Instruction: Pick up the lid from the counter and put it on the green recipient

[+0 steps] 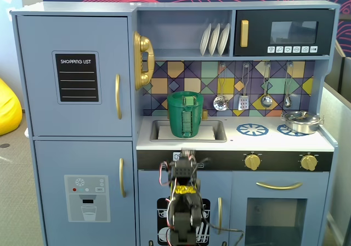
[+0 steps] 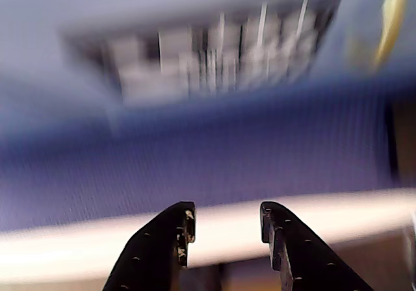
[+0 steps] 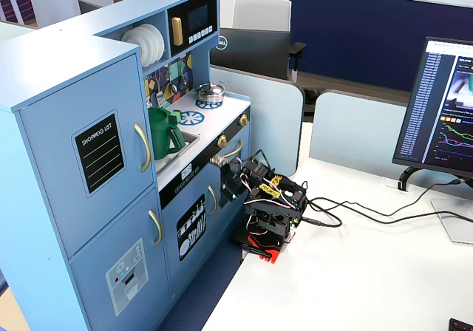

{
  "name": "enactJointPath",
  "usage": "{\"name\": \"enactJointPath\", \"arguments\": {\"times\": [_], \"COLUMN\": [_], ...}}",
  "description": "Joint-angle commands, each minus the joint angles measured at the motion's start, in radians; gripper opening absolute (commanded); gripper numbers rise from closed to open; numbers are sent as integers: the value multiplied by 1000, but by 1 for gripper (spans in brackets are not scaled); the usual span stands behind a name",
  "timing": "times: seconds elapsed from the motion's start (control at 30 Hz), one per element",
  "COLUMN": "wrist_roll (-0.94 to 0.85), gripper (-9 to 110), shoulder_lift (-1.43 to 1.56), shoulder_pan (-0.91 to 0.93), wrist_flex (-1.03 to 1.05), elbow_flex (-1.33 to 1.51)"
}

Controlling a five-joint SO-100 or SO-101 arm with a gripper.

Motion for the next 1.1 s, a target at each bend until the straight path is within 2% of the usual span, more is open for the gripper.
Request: {"name": "enactJointPath", "arguments": {"times": [0.0,0.2,0.3,0.5,1.07], "wrist_roll": [-17,-5,74,23,26], "gripper": [1,3,3,4,4], "shoulder_lift": [71,71,71,71,71], "shoulder_pan": [-23,-51,-57,-52,-52], "wrist_flex": [97,221,213,219,219], "elbow_flex": [107,209,209,209,209]}}
